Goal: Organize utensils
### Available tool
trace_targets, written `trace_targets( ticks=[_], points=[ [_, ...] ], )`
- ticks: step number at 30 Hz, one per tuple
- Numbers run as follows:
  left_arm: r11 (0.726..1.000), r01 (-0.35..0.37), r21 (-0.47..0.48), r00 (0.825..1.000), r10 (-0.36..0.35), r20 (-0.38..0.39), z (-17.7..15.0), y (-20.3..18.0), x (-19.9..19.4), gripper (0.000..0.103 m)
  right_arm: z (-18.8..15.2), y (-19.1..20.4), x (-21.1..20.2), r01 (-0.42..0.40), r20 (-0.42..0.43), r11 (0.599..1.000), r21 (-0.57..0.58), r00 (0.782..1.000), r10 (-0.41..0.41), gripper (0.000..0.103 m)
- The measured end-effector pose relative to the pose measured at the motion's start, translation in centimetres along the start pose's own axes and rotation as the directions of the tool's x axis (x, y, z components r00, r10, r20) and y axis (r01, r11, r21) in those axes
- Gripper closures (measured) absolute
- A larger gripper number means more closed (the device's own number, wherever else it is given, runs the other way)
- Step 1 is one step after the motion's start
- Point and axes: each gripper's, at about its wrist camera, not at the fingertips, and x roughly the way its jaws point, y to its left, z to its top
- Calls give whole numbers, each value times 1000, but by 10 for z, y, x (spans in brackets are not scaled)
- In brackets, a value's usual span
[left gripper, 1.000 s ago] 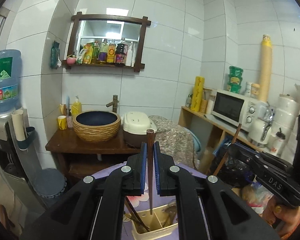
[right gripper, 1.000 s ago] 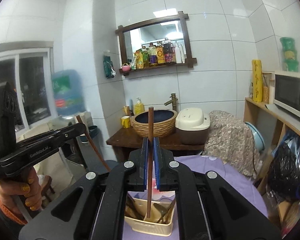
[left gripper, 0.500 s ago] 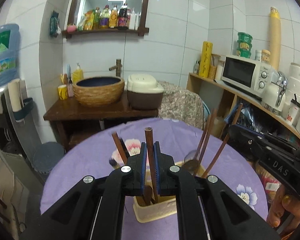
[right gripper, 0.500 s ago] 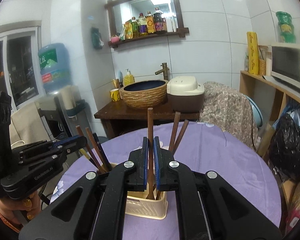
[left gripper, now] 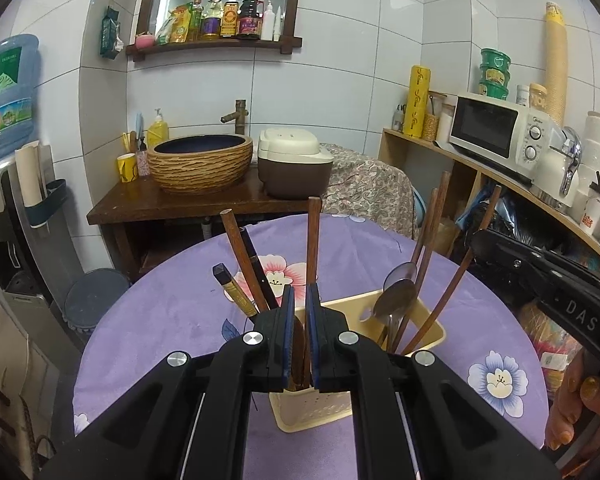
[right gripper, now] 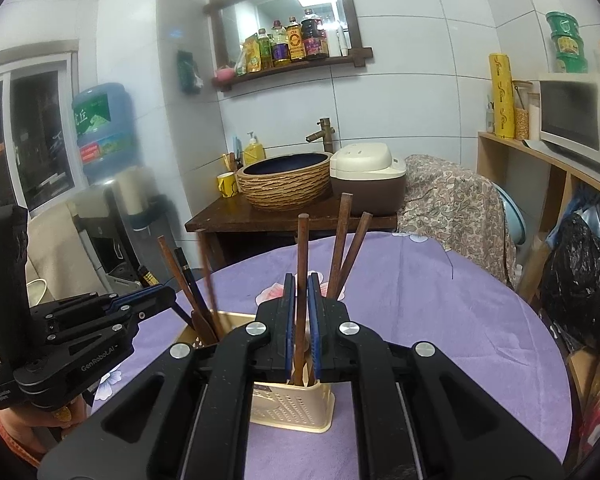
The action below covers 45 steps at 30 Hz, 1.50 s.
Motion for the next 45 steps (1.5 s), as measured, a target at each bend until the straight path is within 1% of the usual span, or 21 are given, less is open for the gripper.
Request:
trace_targets(
  ticks=[3, 4, 5, 6, 7, 8, 9, 11, 13, 14, 16, 18, 20, 23, 27, 29, 32, 34, 36, 41, 45],
  points=[
    [1000, -8, 16, 1000, 8, 11, -2, -2, -5, 95, -2, 1, -3, 5, 4, 1000, -2, 1000, -5, 91],
    [1000, -11, 17, 1000, 11, 16, -3, -2, -7, 93, -3, 1, -5, 5, 9, 1000, 0, 1000, -5, 79],
    [1000, -11, 17, 1000, 11, 21, -5, -2, -10, 91, -3, 1, -7, 7, 16, 1000, 3, 1000, -7, 59],
    [1000, -10, 14, 1000, 9, 29, -7, -1, -13, 84, -5, 0, -12, 15, 36, 1000, 6, 999, -15, 49],
    [1000, -11, 10, 999, 11, 38, -9, -1, -17, 74, -6, -1, -17, 19, 54, 1000, 5, 998, -20, 42],
    [1000, -11, 6, 999, 10, 53, -11, 1, -22, 68, -6, -1, -20, 21, 66, 1000, 2, 998, -21, 42],
    [1000, -13, 3, 997, 12, 74, -14, 2, -28, 59, -8, 0, -25, 19, 73, 1000, -3, 997, -19, 41],
    [1000, -17, -4, 995, 17, 102, -20, 4, -37, 46, -11, -1, -34, 15, 85, 1000, 4, 996, -15, 31],
    [1000, -20, -11, 993, 21, 119, -29, 8, -44, 29, -16, -2, -43, 22, 97, 1000, 11, 995, -23, 25],
    [1000, -22, -11, 992, 23, 126, -36, 10, -47, 26, -19, -2, -47, 30, 100, 999, 12, 995, -31, 19],
    [1000, -20, -10, 991, 21, 136, -49, 12, -53, 15, -30, -2, -56, 45, 104, 999, 4, 994, -45, 16],
    [1000, -31, -6, 987, 31, 159, -68, 12, -61, 6, -43, -1, -66, 71, 108, 997, -6, 992, -70, 10],
    [999, -41, 4, 979, 39, 198, -86, 9, -72, 6, -62, 2, -79, 123, 134, 992, -4, 984, -121, 6],
    [999, -50, 11, 972, 46, 231, -116, 5, -89, 5, -100, 8, -92, 184, 149, 983, -12, 972, -180, 6],
    [997, -77, -21, 971, 80, 225, -161, 0, -111, 5, -159, 18, -105, 177, 69, 984, -8, 982, -176, 6],
    [994, -86, -67, 973, 99, 207, -178, 1, -121, 5, -189, 23, -117, 187, 42, 982, 13, 981, -188, 6],
    [990, -78, -120, 976, 100, 195, -196, 1, -134, 5, -218, 31, -139, 177, 5, 983, 39, 984, -177, 6],
    [988, -120, -92, 969, 137, 204, -207, -6, -145, 5, -229, 38, -154, 173, 1, 984, 34, 985, -173, 6],
    [988, -141, -68, 966, 152, 209, -214, -12, -154, 5, -241, 49, -174, 175, 27, 985, 5, 984, -175, 6],
    [991, -118, -70, 966, 130, 222, -233, -28, -184, 5, -261, 73, -217, 168, 93, 985, -42, 982, -164, 6],
    [991, -124, -56, 963, 133, 232, -238, -37, -202, 5, -266, 85, -238, 137, 111, 990, -40, 985, -131, 6]
  ],
)
